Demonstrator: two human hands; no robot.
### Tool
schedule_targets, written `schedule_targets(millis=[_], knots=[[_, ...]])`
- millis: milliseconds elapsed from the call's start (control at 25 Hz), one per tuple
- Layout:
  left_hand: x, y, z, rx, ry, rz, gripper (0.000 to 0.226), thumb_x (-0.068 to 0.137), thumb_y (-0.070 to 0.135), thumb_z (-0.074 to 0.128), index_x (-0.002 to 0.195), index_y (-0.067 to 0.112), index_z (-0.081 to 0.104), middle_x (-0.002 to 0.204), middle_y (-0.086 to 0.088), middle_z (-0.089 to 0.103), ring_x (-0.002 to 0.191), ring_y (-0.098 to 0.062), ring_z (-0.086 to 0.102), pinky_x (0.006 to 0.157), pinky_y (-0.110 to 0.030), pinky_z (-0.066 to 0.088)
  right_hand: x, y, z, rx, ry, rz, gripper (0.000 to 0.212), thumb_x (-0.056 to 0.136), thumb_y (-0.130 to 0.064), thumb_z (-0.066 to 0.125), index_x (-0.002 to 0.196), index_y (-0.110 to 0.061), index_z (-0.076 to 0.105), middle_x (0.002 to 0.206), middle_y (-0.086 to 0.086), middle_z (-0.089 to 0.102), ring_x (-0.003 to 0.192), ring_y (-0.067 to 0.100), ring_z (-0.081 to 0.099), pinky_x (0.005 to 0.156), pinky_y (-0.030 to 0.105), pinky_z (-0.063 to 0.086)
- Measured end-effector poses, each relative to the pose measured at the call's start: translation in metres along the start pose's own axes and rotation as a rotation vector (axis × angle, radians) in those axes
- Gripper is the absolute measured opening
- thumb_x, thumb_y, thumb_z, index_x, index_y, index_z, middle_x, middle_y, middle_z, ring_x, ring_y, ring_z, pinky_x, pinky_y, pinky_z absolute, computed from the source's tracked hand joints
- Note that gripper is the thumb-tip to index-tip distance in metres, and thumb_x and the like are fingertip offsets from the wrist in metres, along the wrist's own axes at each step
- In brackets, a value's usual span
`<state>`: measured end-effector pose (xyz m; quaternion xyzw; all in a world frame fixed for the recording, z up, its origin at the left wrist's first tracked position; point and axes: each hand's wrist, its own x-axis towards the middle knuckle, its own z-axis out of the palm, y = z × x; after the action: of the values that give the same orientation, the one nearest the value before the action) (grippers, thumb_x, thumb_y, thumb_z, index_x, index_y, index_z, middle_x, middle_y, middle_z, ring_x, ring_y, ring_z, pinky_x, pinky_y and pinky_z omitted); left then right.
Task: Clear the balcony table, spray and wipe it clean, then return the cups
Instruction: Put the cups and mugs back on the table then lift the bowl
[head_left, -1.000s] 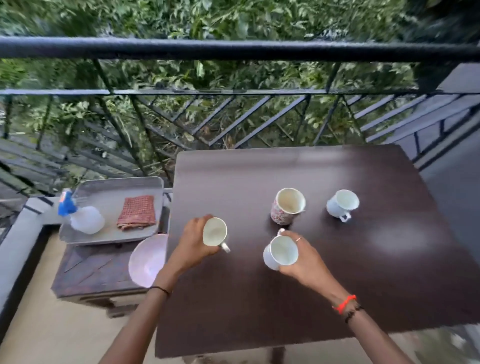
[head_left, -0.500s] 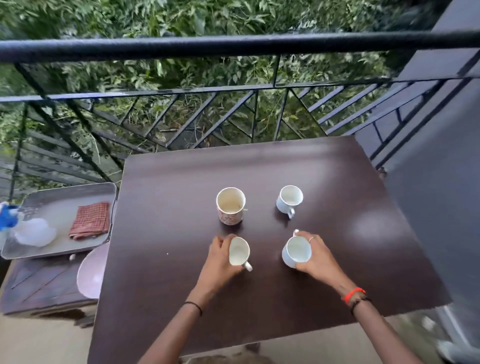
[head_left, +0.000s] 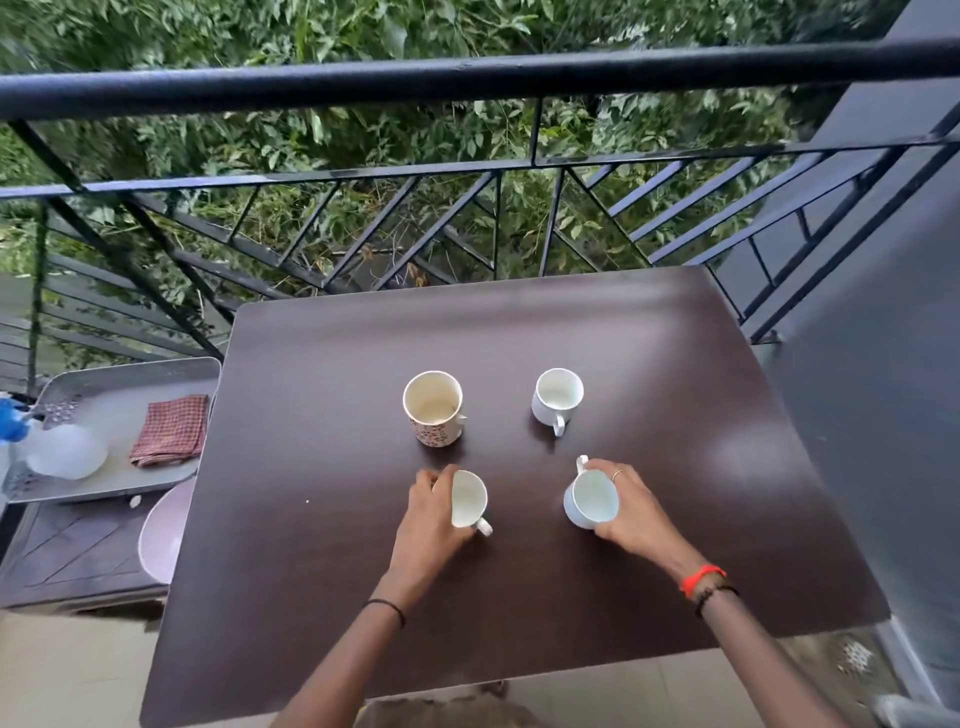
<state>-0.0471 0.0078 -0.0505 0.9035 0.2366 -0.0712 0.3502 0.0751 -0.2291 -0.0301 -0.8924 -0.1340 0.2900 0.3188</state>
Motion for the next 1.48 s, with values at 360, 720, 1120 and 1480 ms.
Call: schedule_targets(millis=[360,720,1120,1480], knots=[[-0.004,-0.003,-0.001,0.053,0.005,-0.020,0.083,0.072,0.035,0.081,0.143,0.021,0.040,0.125,-0.005,0.040,0.121,-0.029,0.044,0.086,-0.040,0.050,0.007,-0.016,-0.006,-0.056,-0.073,0.006,0.086,0.064,0.003,0.068,0.140,-0.023,0.038,0.135,0.005,0.036,0.133,0.020,0.034,0.103,0.016,0.027],[-0.019,-0.039,-0.082,-0.259,-0.144,-0.154,0.143,0.026,0.078,0.079,0.150,0.028,0.029,0.145,-0.008,0.032,0.139,-0.021,0.032,0.114,-0.036,0.030,-0.019,-0.080,-0.030,-0.230,0.022,-0.055,0.079,0.082,-0.018,0.068,0.148,-0.025,0.024,0.137,0.006,0.035,0.132,0.024,0.033,0.098,0.027,0.032],[-0.055,-0.189,-0.205,-0.717,0.321,-0.376,0.043,0.086,0.031,0.074,0.122,0.011,0.061,0.117,-0.012,0.062,0.113,-0.021,0.058,0.091,-0.025,0.045,0.018,-0.230,0.093,-0.171,-0.003,-0.370,0.045,0.090,-0.014,0.057,0.134,-0.011,0.049,0.123,0.010,0.057,0.113,0.025,0.056,0.095,0.027,0.038],[-0.047,-0.347,-0.209,-0.745,0.591,-0.665,0.030,0.100,0.022,0.055,0.112,-0.004,0.062,0.102,-0.016,0.061,0.097,-0.023,0.055,0.085,-0.036,0.042,0.075,-0.375,0.285,-0.220,-0.204,-0.464,0.022,0.085,-0.001,0.050,0.101,0.005,0.064,0.100,0.024,0.066,0.098,0.036,0.060,0.087,0.036,0.042]])
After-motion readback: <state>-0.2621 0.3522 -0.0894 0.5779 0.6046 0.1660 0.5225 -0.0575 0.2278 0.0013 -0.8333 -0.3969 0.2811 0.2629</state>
